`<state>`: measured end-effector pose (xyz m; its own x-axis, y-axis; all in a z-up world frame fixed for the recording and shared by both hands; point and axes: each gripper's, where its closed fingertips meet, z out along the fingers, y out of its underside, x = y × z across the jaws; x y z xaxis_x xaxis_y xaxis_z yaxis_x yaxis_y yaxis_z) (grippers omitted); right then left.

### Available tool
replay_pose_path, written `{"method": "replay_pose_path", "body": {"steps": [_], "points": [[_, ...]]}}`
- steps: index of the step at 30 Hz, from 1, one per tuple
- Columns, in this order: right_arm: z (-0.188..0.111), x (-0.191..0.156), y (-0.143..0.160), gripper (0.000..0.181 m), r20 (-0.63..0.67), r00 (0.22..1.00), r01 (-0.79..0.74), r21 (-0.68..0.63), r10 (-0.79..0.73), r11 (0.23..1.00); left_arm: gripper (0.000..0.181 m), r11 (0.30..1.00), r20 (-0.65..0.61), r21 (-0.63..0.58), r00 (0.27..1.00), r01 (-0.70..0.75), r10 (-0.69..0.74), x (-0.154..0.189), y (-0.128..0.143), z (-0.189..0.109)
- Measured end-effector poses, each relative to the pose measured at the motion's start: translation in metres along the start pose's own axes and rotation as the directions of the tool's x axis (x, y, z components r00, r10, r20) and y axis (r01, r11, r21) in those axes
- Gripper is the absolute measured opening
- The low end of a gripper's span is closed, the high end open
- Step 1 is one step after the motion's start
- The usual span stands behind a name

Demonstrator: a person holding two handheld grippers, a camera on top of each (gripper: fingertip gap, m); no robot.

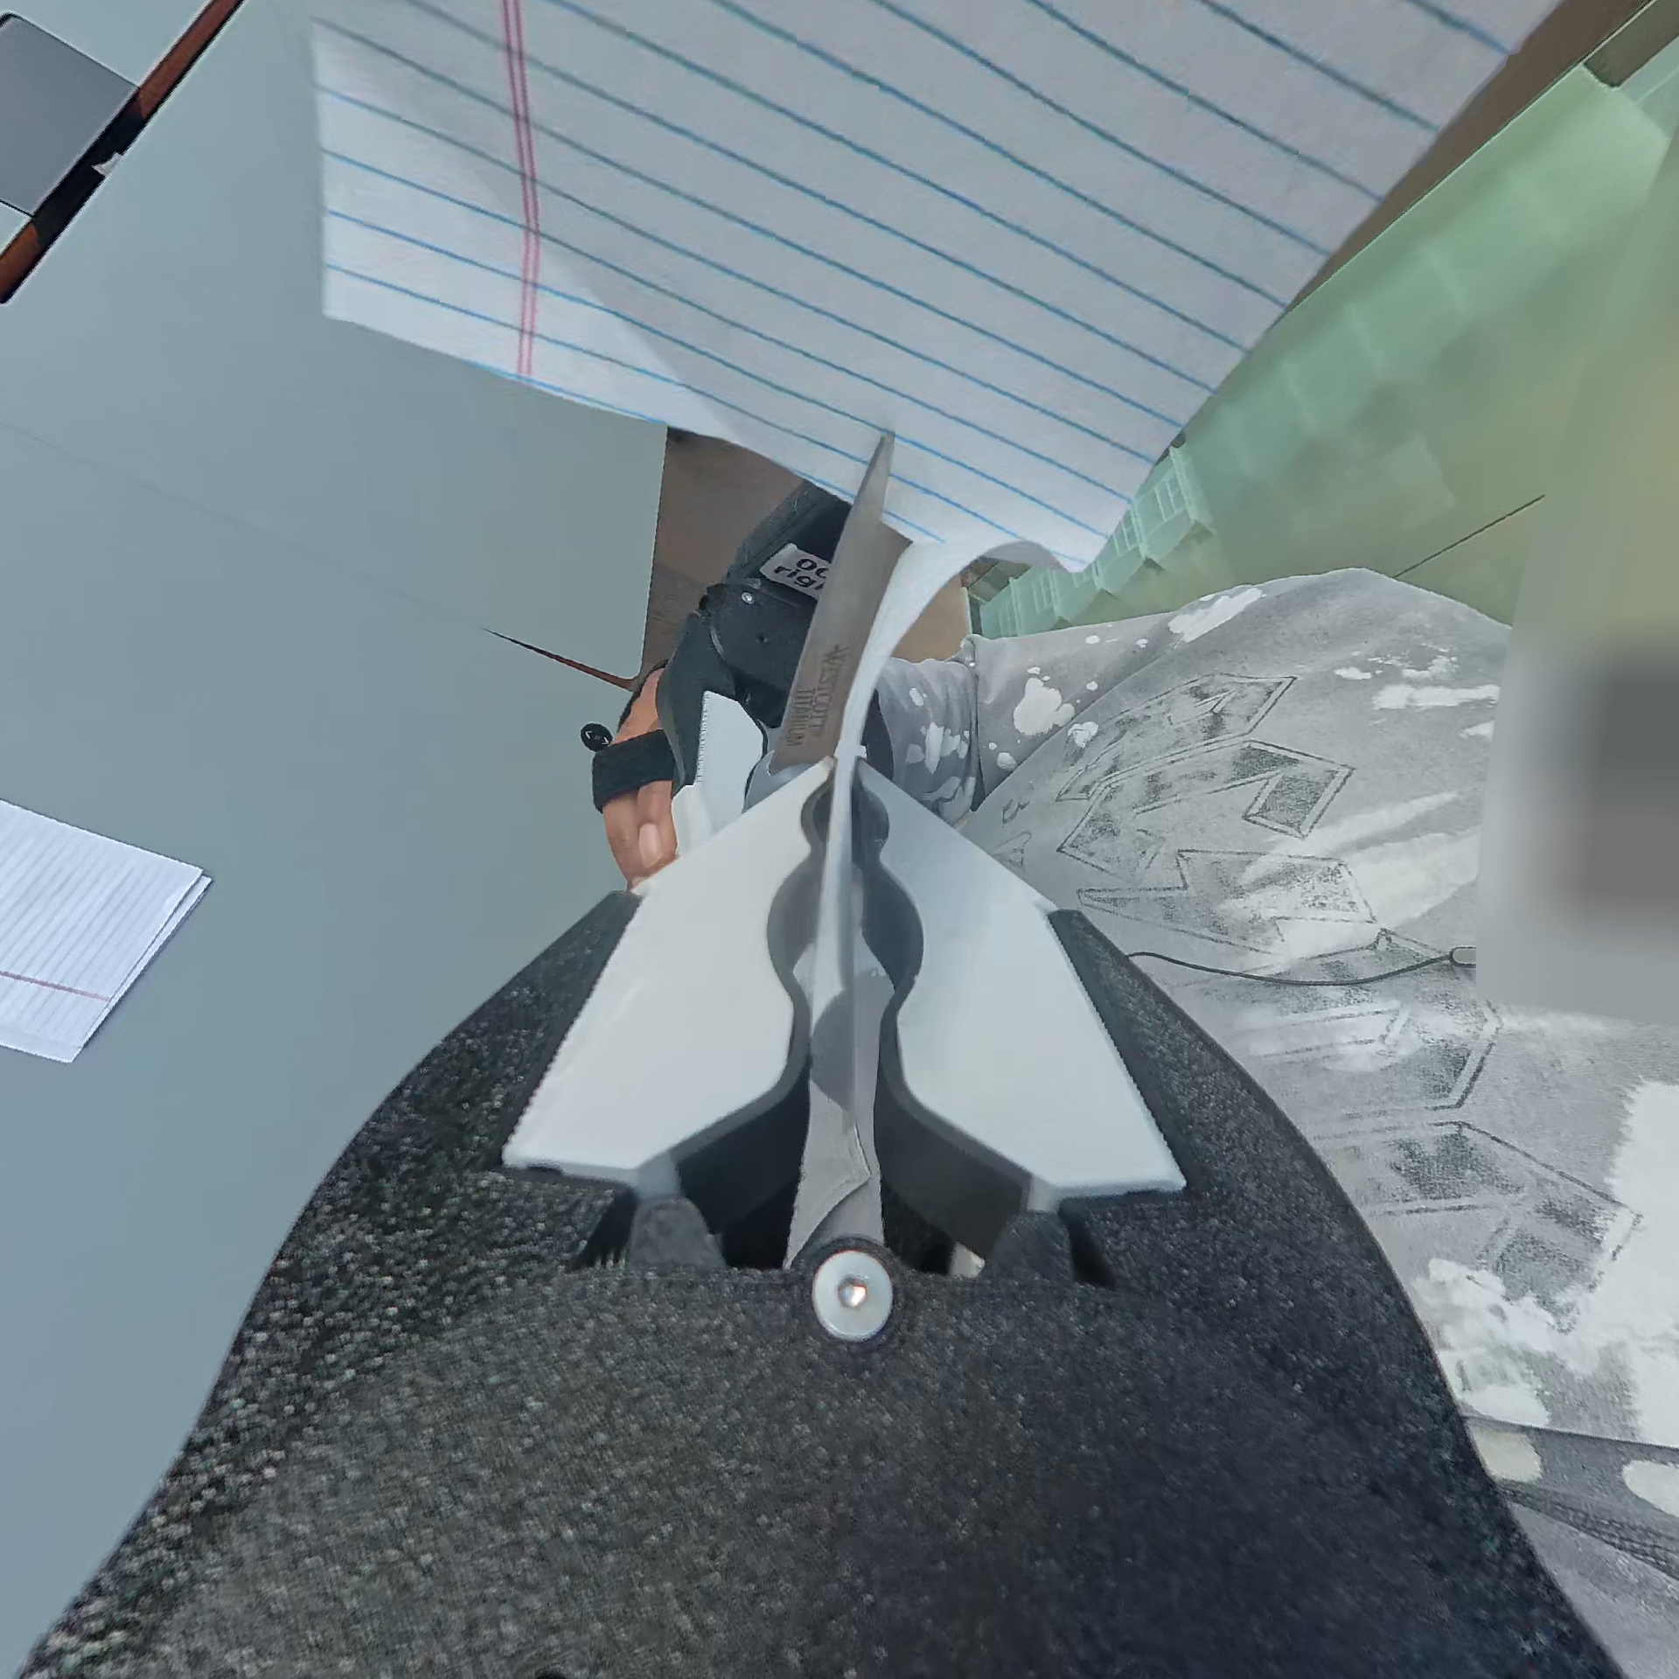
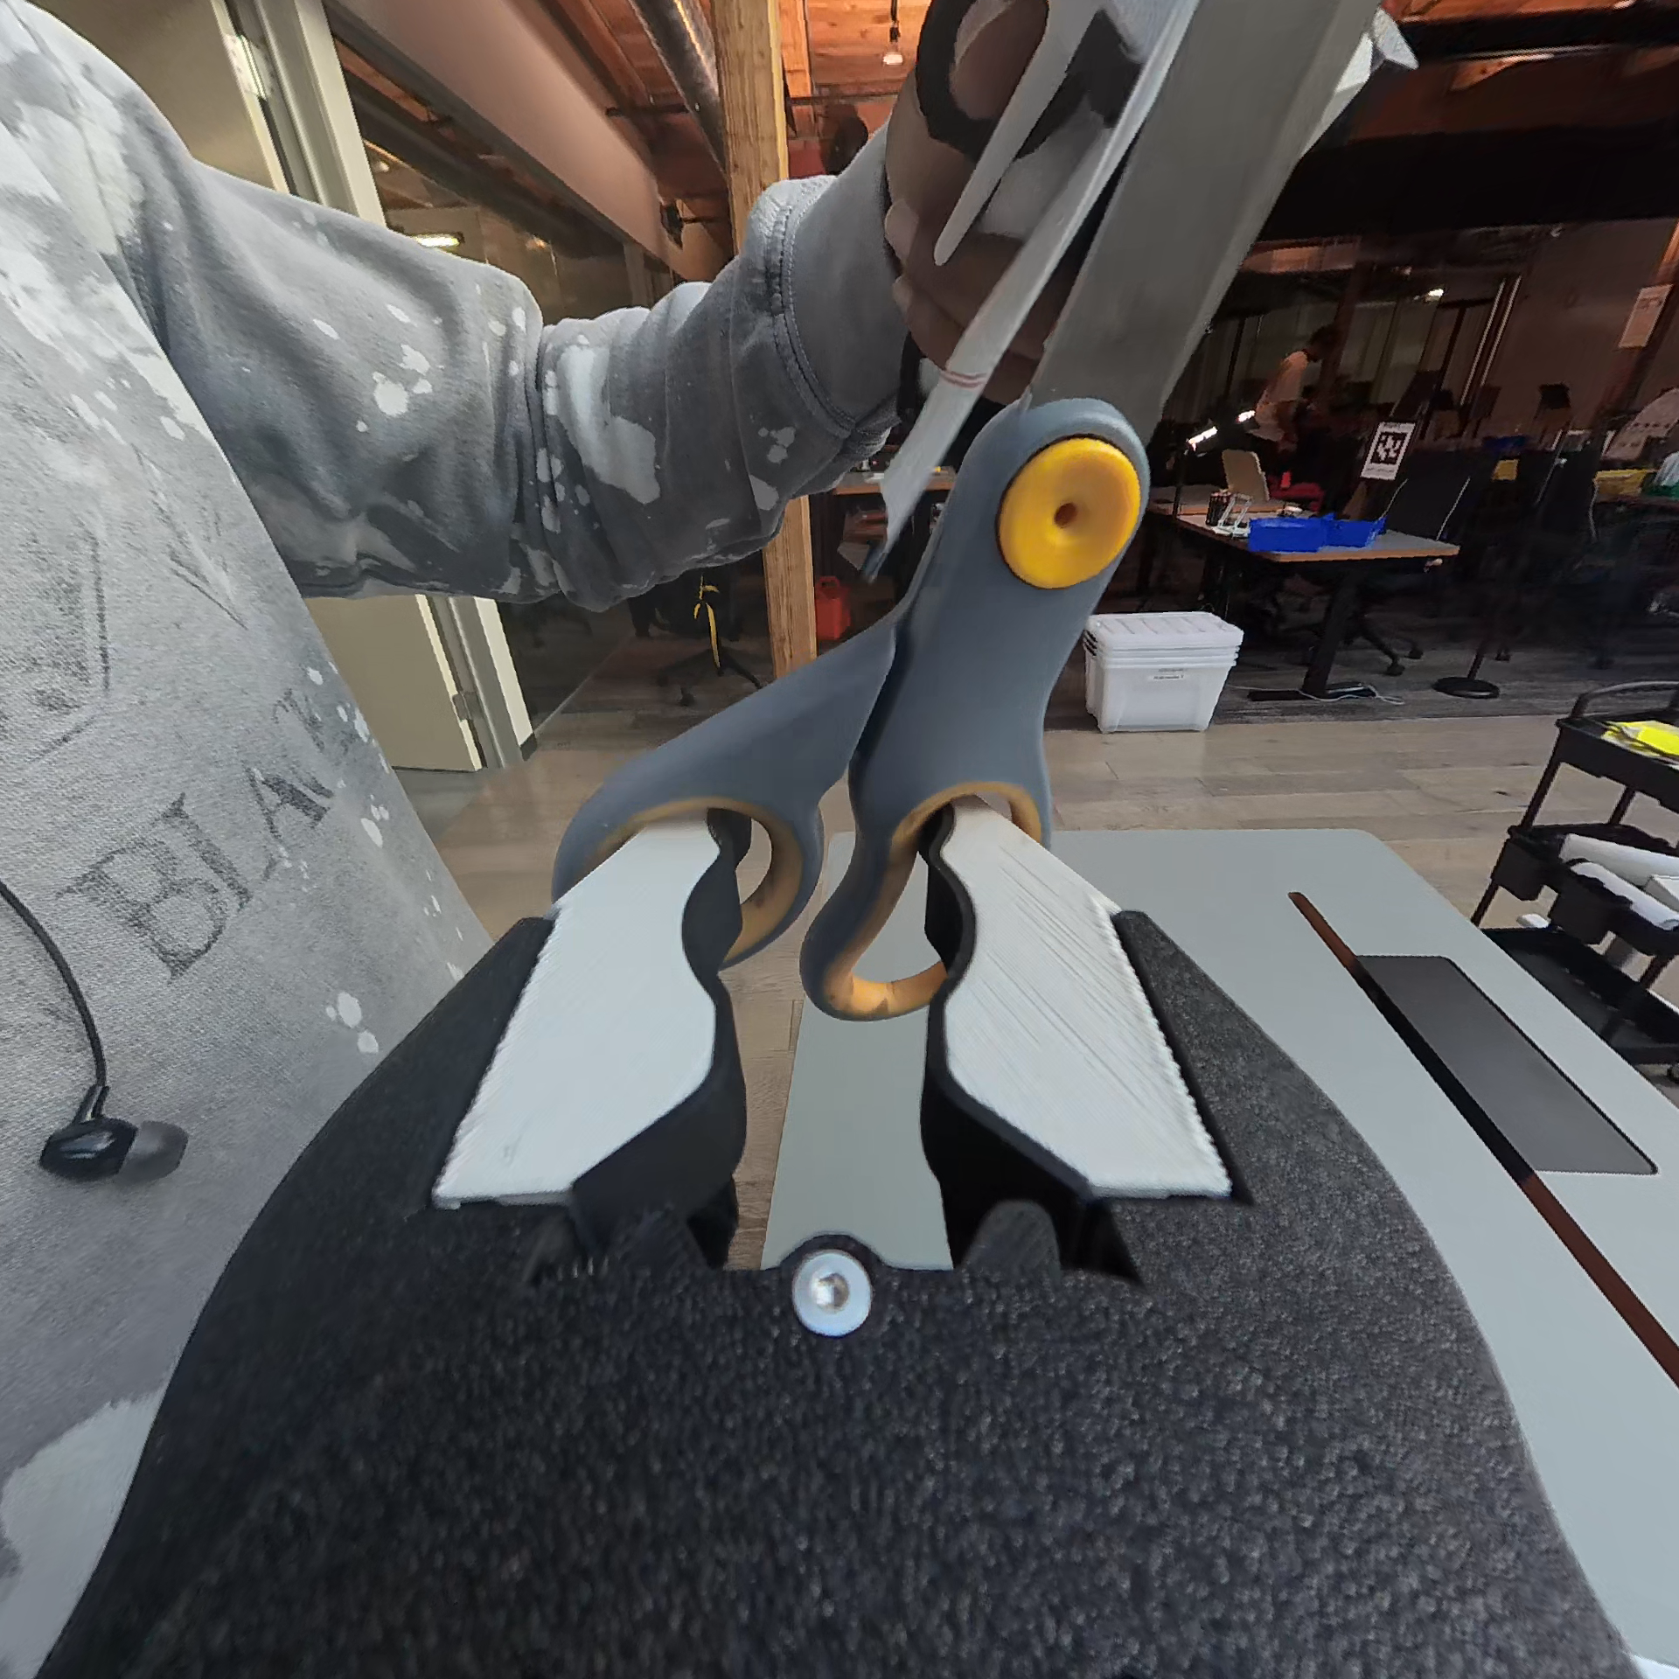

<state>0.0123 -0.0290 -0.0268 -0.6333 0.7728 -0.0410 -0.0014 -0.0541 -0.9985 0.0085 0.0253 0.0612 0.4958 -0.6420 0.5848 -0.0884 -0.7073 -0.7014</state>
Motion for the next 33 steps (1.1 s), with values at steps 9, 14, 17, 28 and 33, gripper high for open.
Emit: {"method": "replay_pose_path", "body": {"steps": [9,14,17,28,33], "points": [[-0.001,-0.001,0.012,0.041,0.004,1.000,0.002,-0.056,-0.001,0.998,0.000,1.000,-0.001,0.005,1.000,-0.010,0.010,0.006,-0.002,-0.006],[0.001,-0.005,0.009,0.043,0.025,1.000,-0.007,-0.038,0.008,0.999,0.000,1.000,-0.005,-0.005,1.000,-0.008,0.008,0.006,0.000,-0.006],[0.001,-0.003,0.005,0.044,0.018,1.000,-0.002,-0.032,0.003,0.999,0.000,1.000,-0.007,-0.020,1.000,-0.005,0.005,0.007,0.004,-0.003],[0.000,-0.001,0.006,0.048,0.023,1.000,0.000,-0.079,0.002,0.997,0.000,0.998,0.009,-0.054,1.000,0.014,-0.014,0.005,0.012,-0.001],[0.001,0.001,0.008,0.050,0.004,1.000,0.005,-0.088,-0.005,0.996,0.000,0.998,0.021,-0.066,1.000,0.017,-0.016,0.005,0.013,-0.001]]}}
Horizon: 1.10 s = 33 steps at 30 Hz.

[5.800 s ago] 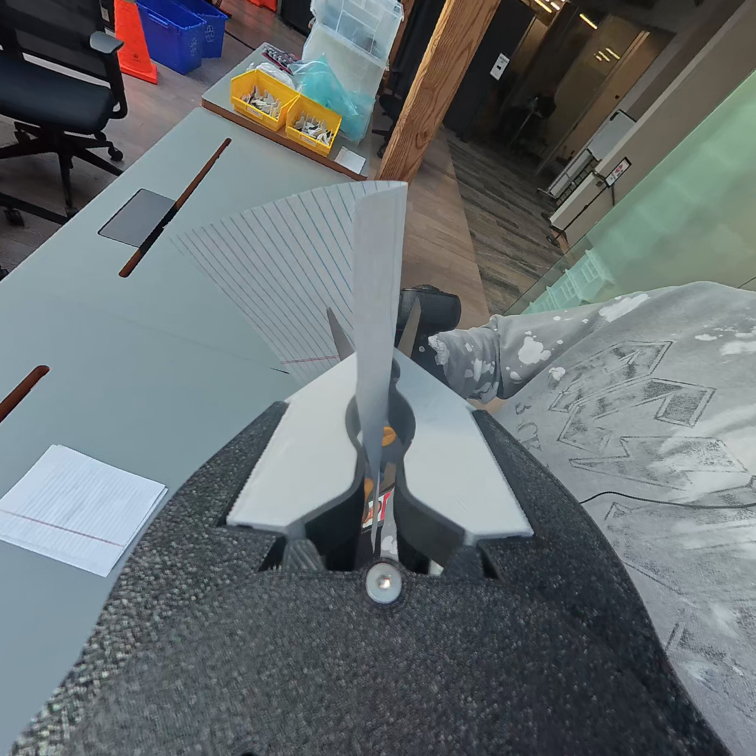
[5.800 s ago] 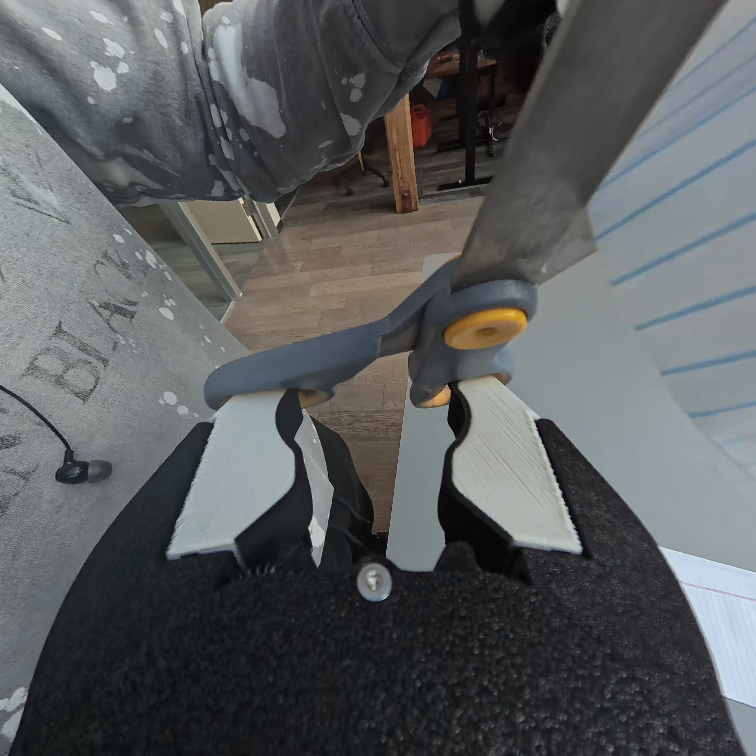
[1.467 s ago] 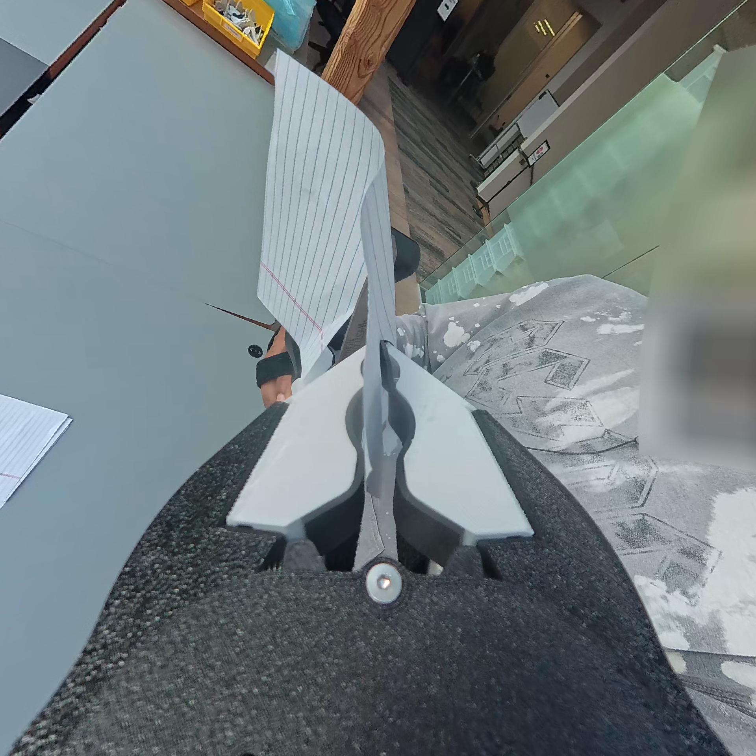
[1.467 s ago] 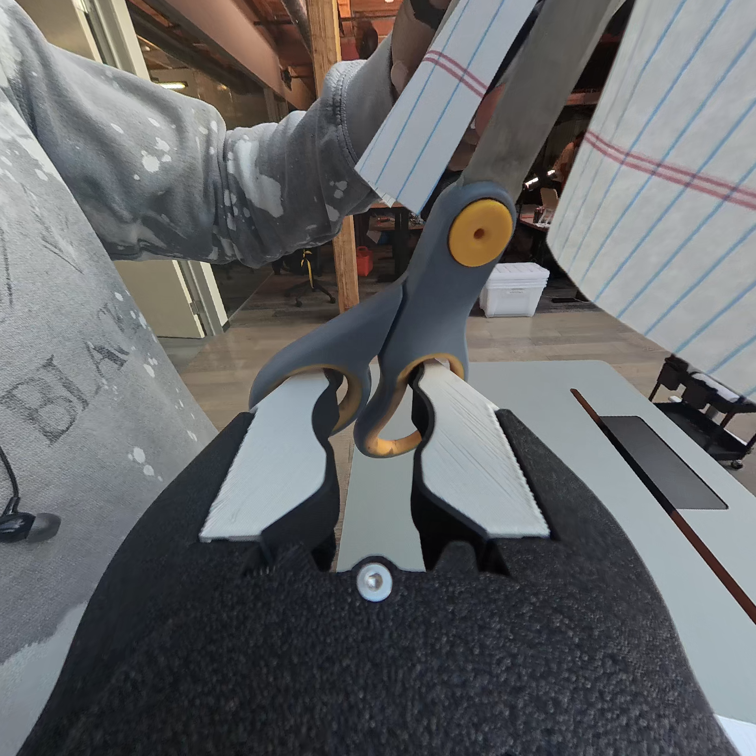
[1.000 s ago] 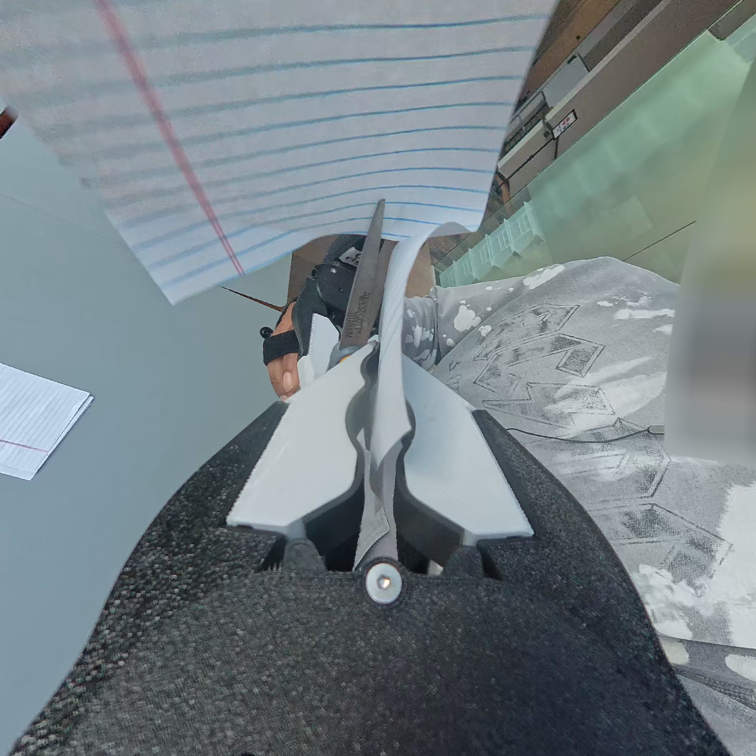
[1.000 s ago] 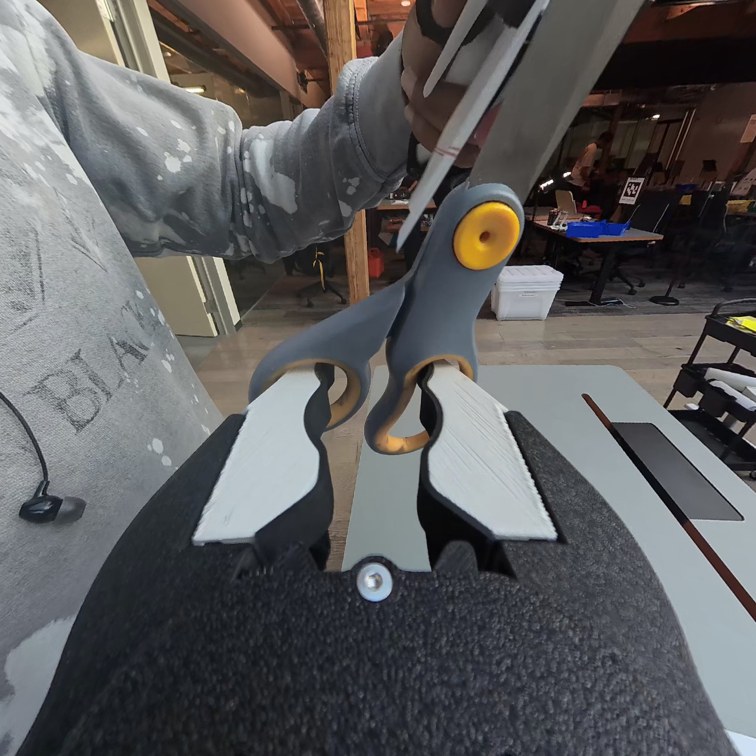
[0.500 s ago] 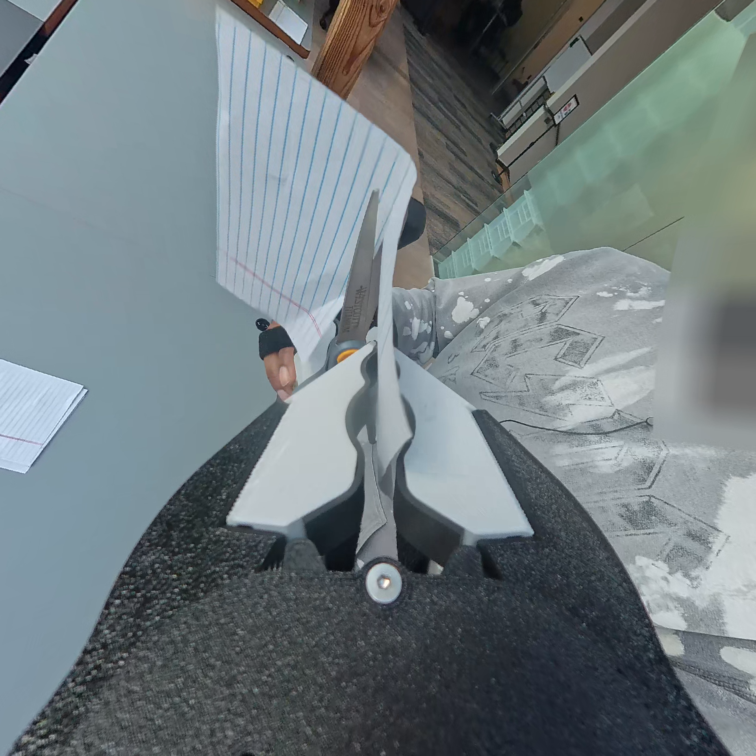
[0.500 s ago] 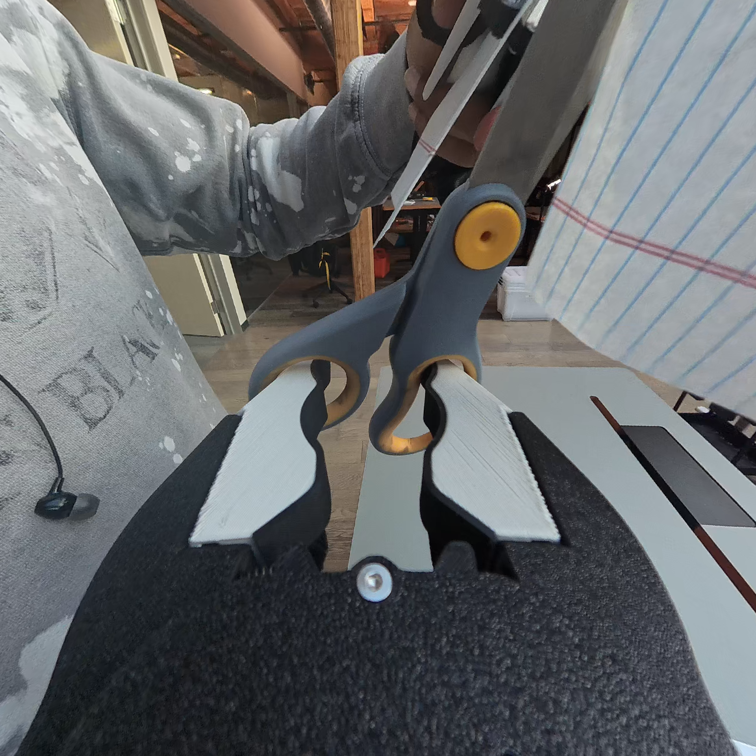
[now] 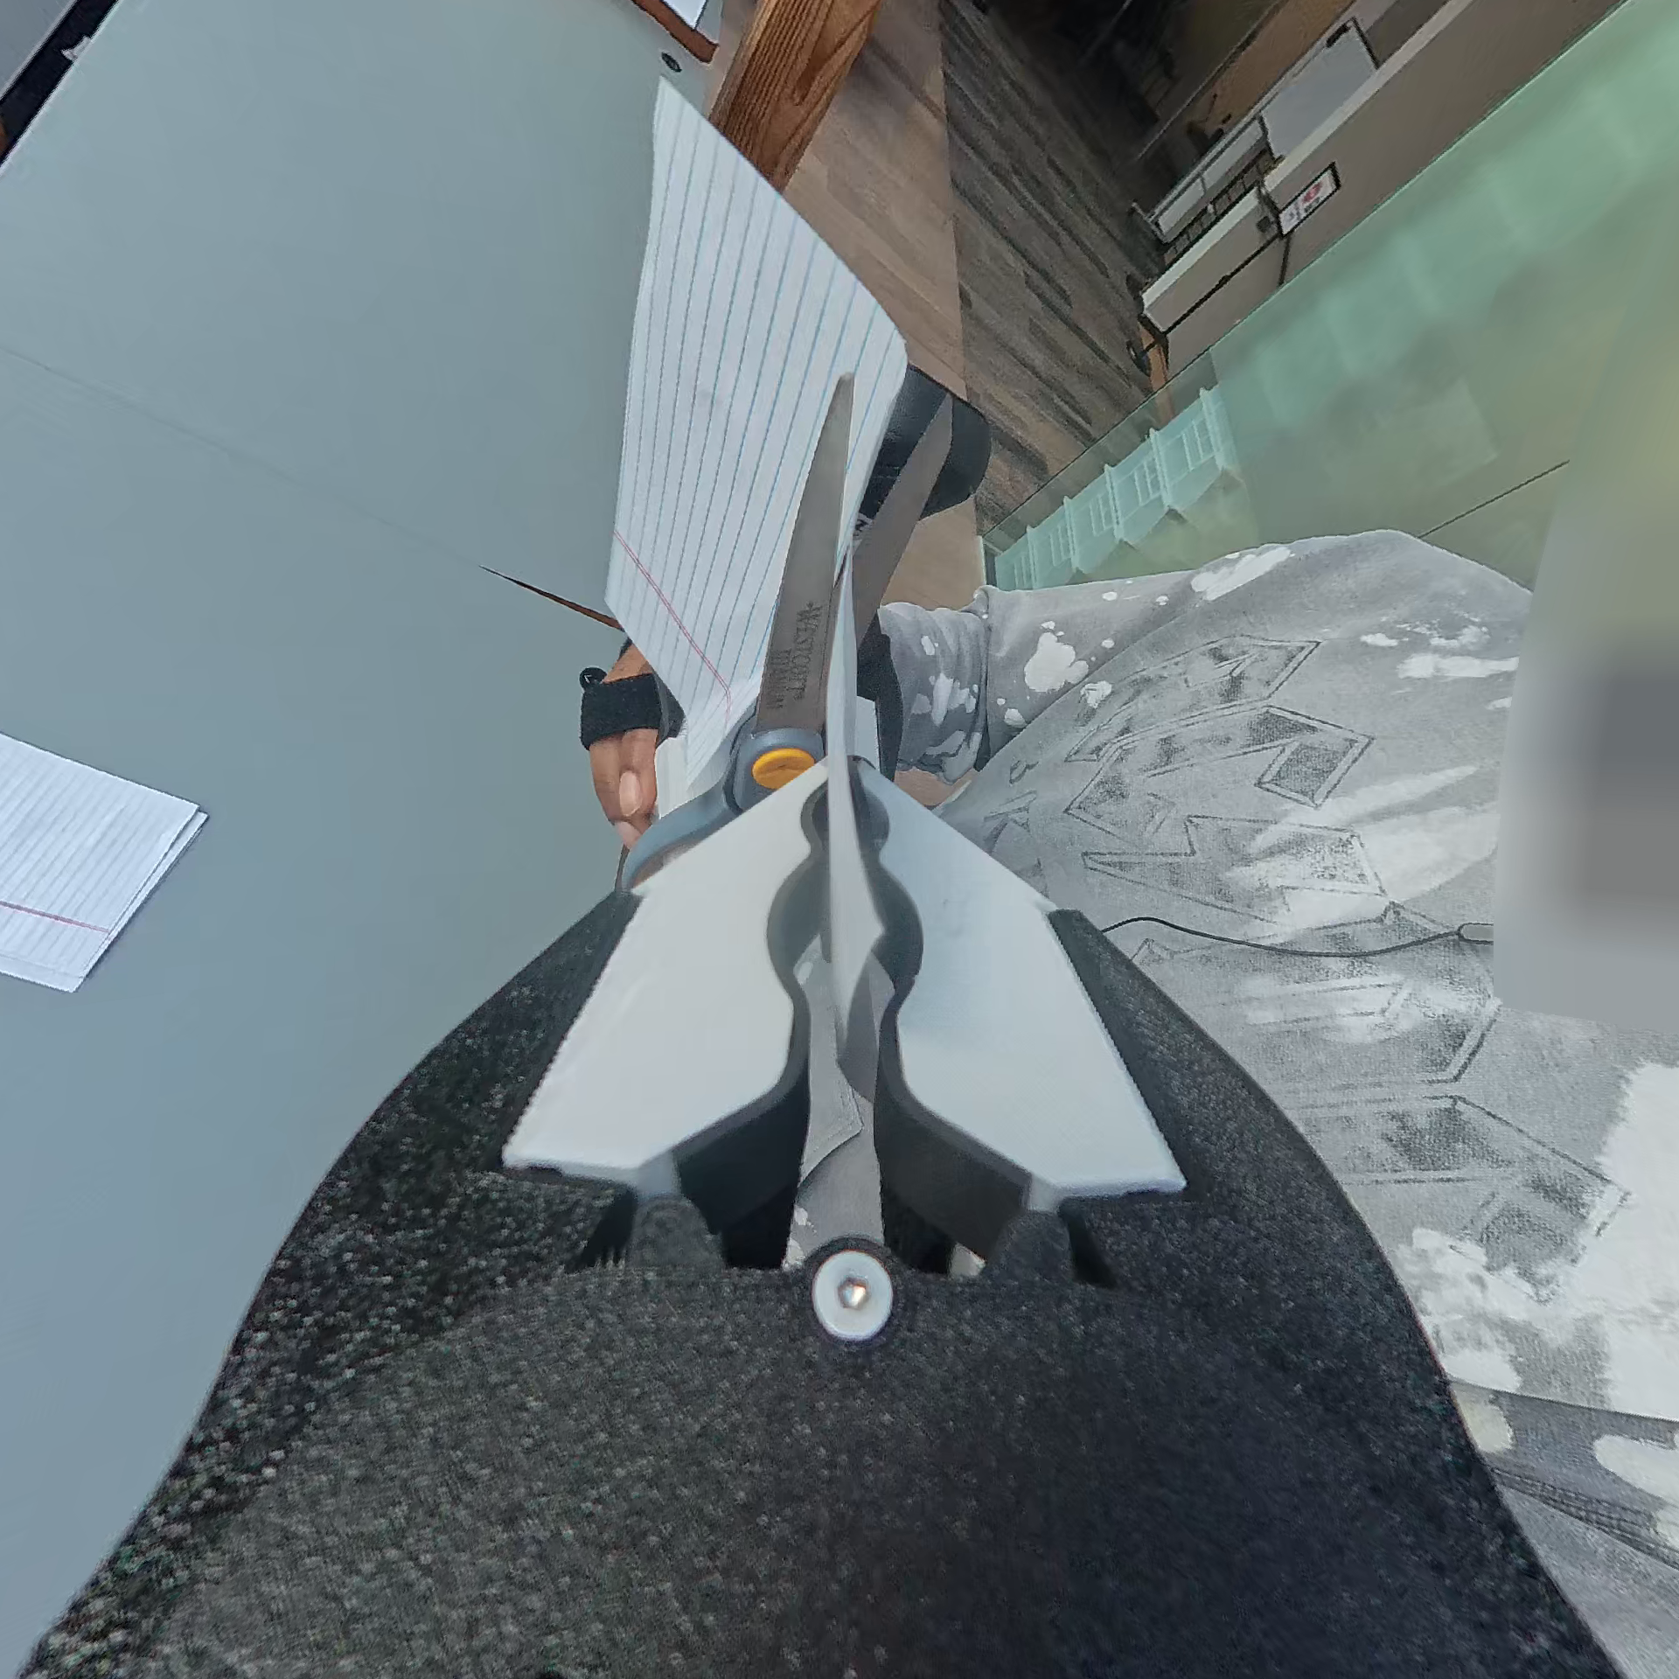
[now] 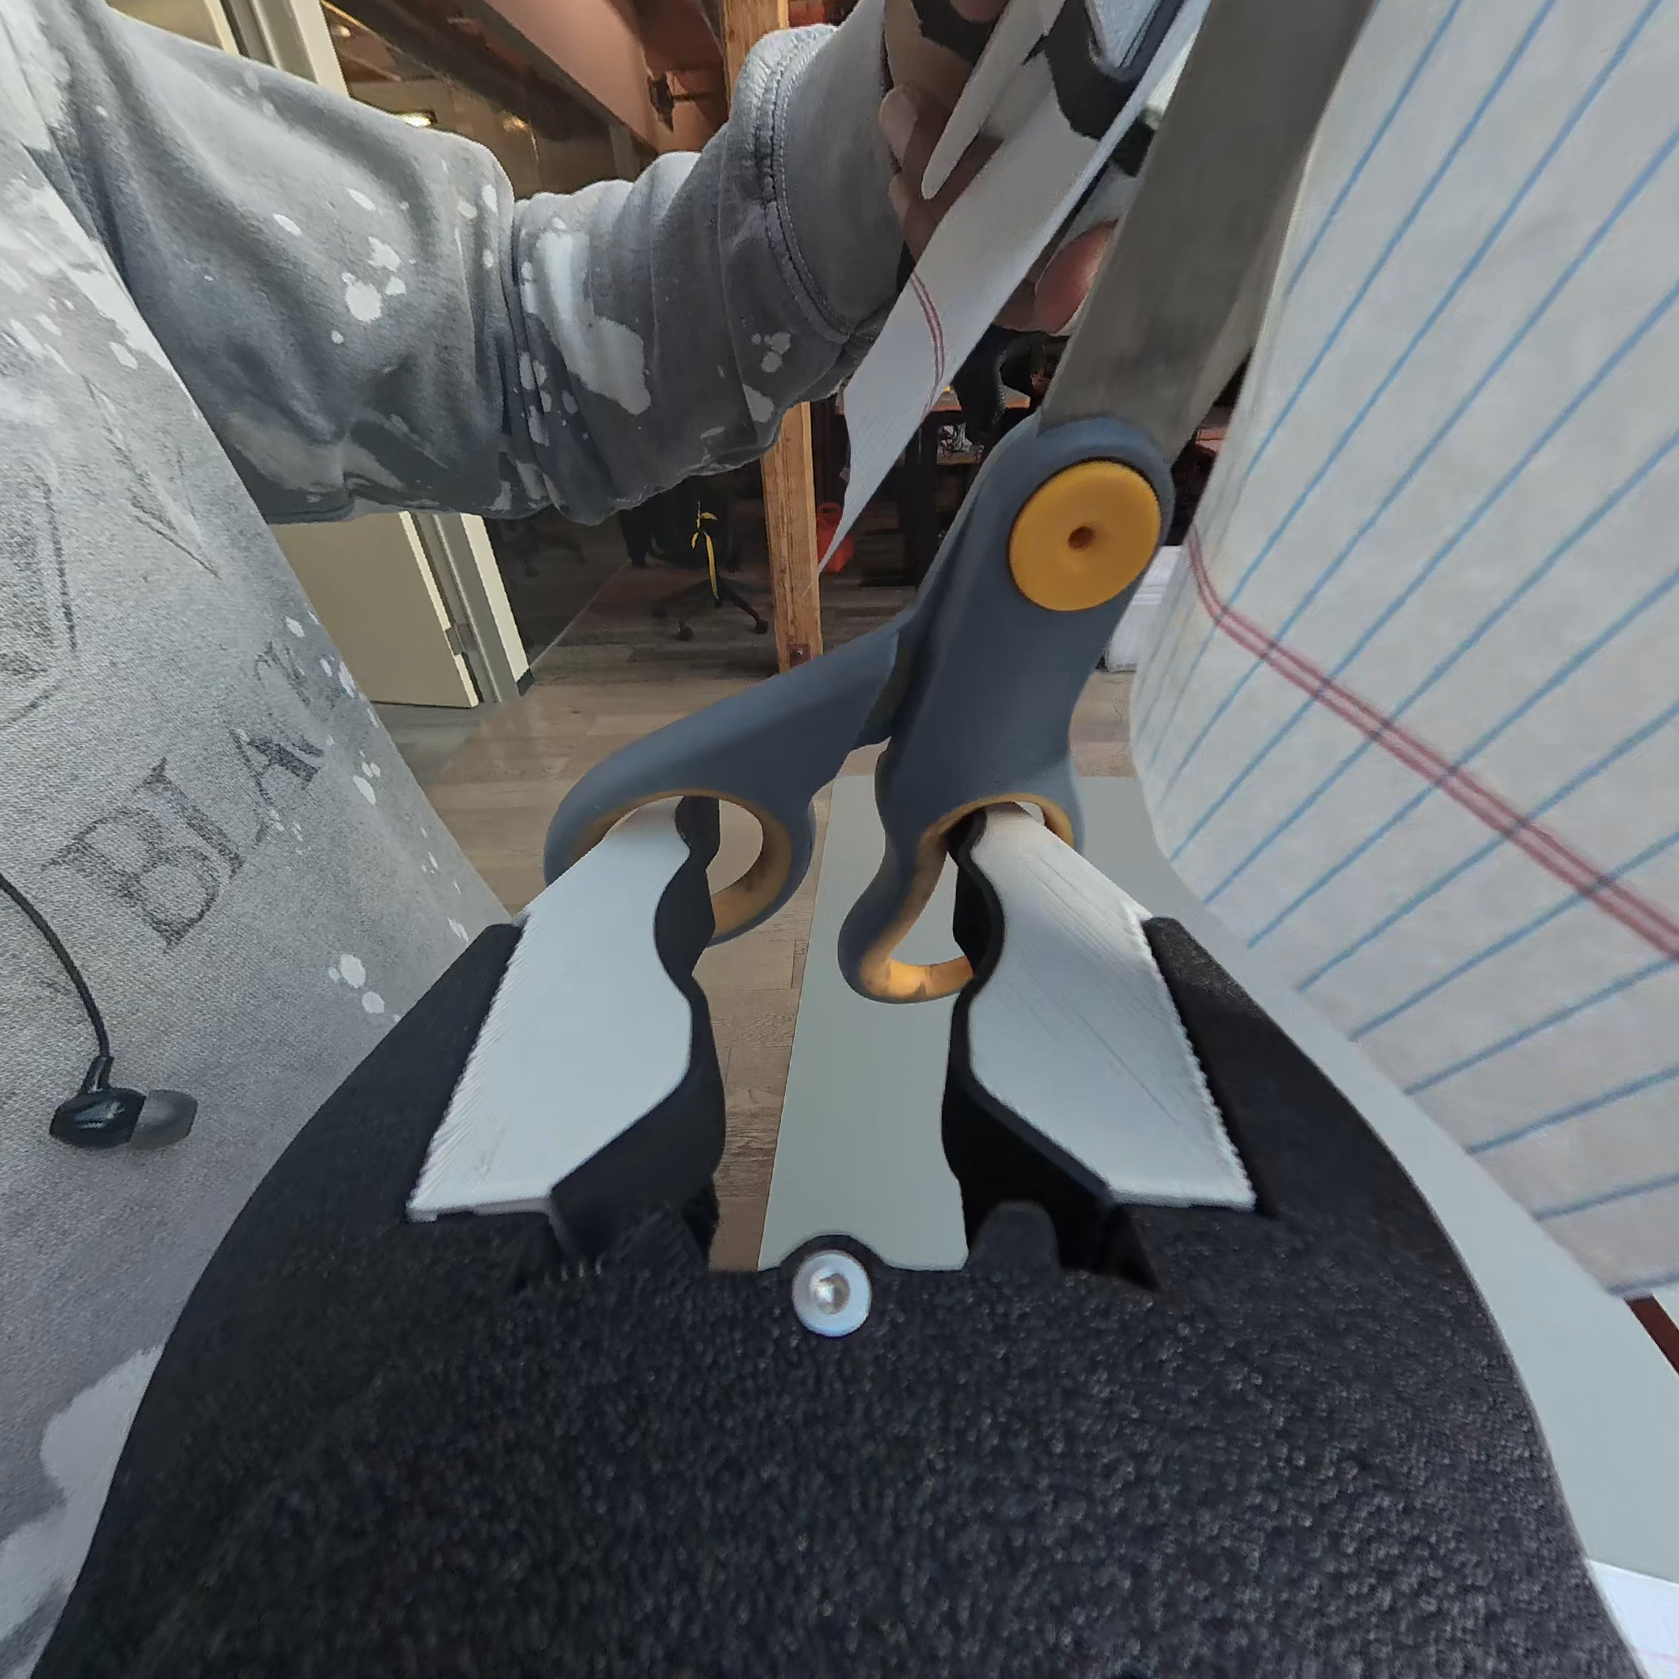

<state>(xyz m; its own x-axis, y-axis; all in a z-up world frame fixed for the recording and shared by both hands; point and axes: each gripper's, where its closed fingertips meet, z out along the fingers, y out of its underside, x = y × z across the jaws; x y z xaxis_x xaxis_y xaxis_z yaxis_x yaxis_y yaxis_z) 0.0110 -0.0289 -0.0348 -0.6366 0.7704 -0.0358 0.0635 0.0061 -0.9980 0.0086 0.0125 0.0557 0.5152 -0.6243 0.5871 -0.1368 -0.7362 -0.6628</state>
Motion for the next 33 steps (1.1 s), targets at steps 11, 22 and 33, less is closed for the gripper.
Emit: {"method": "replay_pose_path", "body": {"steps": [11,22,33], "points": [[0.002,0.001,0.005,0.050,-0.020,0.999,0.026,-0.043,-0.027,0.999,0.000,1.000,0.009,-0.028,1.000,0.011,-0.010,0.001,0.005,0.001],[0.001,-0.002,0.003,0.071,-0.025,1.000,0.009,-0.061,-0.010,0.998,0.000,0.996,0.026,-0.078,0.999,0.041,-0.040,0.000,0.015,0.004],[0.000,-0.001,0.002,0.060,-0.049,0.999,0.009,-0.039,-0.011,0.999,0.000,0.992,0.025,-0.111,0.998,0.062,-0.059,-0.001,0.025,0.010]]}}
